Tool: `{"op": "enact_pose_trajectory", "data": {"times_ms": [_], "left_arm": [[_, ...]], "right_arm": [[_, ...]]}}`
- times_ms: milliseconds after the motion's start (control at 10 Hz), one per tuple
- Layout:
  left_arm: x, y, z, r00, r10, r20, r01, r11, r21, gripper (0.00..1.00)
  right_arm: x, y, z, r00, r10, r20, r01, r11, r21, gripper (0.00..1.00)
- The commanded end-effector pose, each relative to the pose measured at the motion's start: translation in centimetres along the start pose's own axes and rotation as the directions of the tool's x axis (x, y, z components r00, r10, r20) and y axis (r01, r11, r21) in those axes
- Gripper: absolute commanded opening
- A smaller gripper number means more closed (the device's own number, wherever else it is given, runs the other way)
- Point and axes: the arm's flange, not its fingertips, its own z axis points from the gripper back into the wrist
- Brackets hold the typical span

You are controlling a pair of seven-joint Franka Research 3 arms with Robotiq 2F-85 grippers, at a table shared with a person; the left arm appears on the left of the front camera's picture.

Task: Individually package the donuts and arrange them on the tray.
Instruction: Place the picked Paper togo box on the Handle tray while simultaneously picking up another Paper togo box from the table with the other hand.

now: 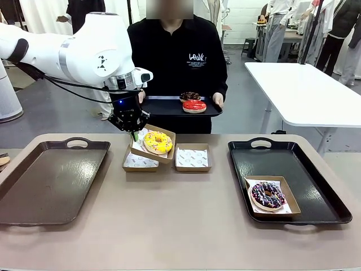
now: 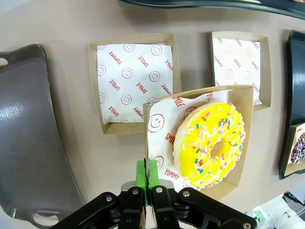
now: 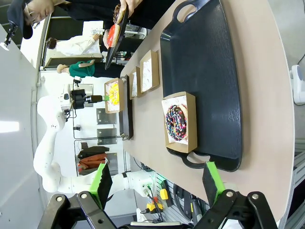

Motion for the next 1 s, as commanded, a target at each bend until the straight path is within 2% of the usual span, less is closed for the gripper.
{"op": "enact_pose_trajectory", "data": {"times_ms": [0, 200, 400, 600, 900], "left_arm": [[0.1, -0.1, 0.1, 1.000, 0.009, 0.009, -0.009, 1.000, -0.018, 0.00], [0.0, 0.0, 0.0, 1.000, 0.000, 0.000, 0.000, 1.000, 0.000, 0.01], [-1.0, 2.3, 1.4, 0.999, -0.039, 0.004, 0.039, 0.999, -0.026, 0.01], [-4.1, 6.0, 2.8, 1.000, -0.023, 0.000, 0.023, 0.999, -0.045, 0.01], [-8.7, 13.3, 3.3, 1.000, 0.015, -0.018, -0.016, 0.996, -0.092, 0.01]], "right_arm": [[0.0, 0.0, -0.1, 1.000, -0.011, 0.000, 0.011, 1.000, 0.016, 1.00], [0.0, 0.0, 0.0, 1.000, 0.000, 0.000, 0.000, 1.000, 0.000, 1.00], [0.9, 2.5, -2.0, 0.999, 0.018, 0.029, -0.017, 0.999, -0.048, 1.00], [1.4, 6.8, -5.1, 0.998, 0.058, -0.009, -0.059, 0.989, -0.139, 1.00], [3.9, 16.1, -11.7, 0.986, 0.148, -0.073, -0.161, 0.960, -0.229, 1.00]]}}
